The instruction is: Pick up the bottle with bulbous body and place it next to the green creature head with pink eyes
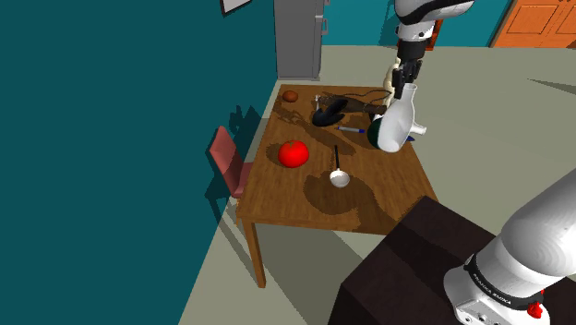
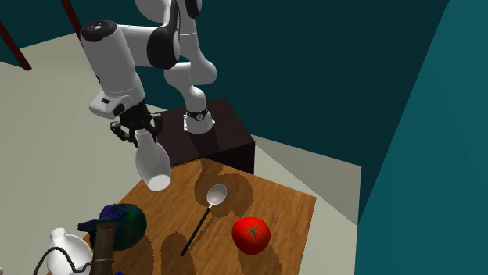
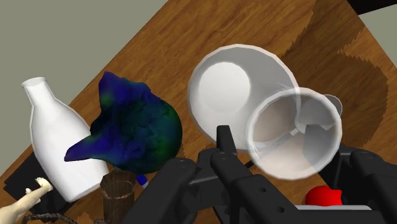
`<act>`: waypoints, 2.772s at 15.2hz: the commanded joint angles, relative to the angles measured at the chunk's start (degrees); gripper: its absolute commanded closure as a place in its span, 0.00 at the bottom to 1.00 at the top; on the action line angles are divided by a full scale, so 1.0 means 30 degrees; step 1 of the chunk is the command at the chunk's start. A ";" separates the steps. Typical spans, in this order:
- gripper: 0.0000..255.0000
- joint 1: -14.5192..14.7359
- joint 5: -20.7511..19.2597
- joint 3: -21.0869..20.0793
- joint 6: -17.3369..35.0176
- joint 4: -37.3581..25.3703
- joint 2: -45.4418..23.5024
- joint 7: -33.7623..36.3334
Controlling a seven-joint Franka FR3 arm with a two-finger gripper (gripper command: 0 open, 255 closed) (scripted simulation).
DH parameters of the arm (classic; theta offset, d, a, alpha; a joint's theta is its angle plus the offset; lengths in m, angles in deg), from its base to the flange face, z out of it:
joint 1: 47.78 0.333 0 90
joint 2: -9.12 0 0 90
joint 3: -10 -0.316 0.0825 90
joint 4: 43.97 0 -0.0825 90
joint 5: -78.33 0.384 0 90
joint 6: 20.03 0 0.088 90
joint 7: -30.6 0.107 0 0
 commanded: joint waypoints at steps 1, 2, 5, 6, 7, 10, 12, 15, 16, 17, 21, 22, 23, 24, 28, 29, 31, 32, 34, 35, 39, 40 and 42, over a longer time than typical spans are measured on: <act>1.00 0.0000 -0.0007 0.0000 0.0550 0.0528 -0.0006 0.0036; 1.00 -0.0003 -0.0006 0.0004 0.0803 0.0745 -0.0043 0.0043; 1.00 -0.0012 0.0003 0.0018 0.1560 0.1370 -0.0176 0.0062; 1.00 -0.0015 0.0007 0.0023 0.1812 0.1570 -0.0229 0.0067; 1.00 -0.0018 0.0011 0.0028 0.2063 0.1765 -0.0286 0.0072; 1.00 -0.0028 0.0028 0.0042 0.2817 0.2327 -0.0480 0.0082; 1.00 -0.0034 0.0043 0.0052 0.3319 0.2681 -0.0630 0.0087; 1.00 -0.0044 0.0071 0.0065 0.4071 0.3182 -0.0885 0.0089; 1.00 -0.0048 0.0081 0.0070 0.4322 0.3340 -0.0978 0.0089; 1.00 -0.0051 0.0093 0.0074 0.4572 0.3495 -0.1075 0.0088; 1.00 -0.0068 0.0156 0.0091 0.5704 0.4144 -0.1563 0.0077; 1.00 -0.0068 0.0155 0.0091 0.5705 0.4148 -0.1559 0.0077; 1.00 -0.0068 0.0155 0.0090 0.5705 0.4145 -0.1562 0.0077; 1.00 -0.0068 0.0156 0.0090 0.5704 0.4145 -0.1563 0.0077; 1.00 -0.0068 0.0156 0.0090 0.5704 0.4144 -0.1563 0.0077; 1.00 -0.0068 0.0156 0.0090 0.5704 0.4144 -0.1563 0.0077; 0.00 -0.0068 0.0156 0.0090 0.5706 0.4145 -0.1564 0.0078; 0.00 -0.0068 0.0156 0.0090 0.5706 0.4145 -0.1564 0.0078; 0.00 -0.0067 0.0156 0.0089 0.5706 0.4145 -0.1563 0.0078; 0.00 -0.0067 0.0156 0.0090 0.5705 0.4145 -0.1564 0.0078; 0.00 0.0007 0.0102 0.0017 0.3296 0.2402 -0.0892 0.0134; 0.00 0.0007 0.0102 0.0016 0.3296 0.2402 -0.0892 0.0134; 0.00 0.0007 0.0102 0.0016 0.3295 0.2403 -0.0892 0.0134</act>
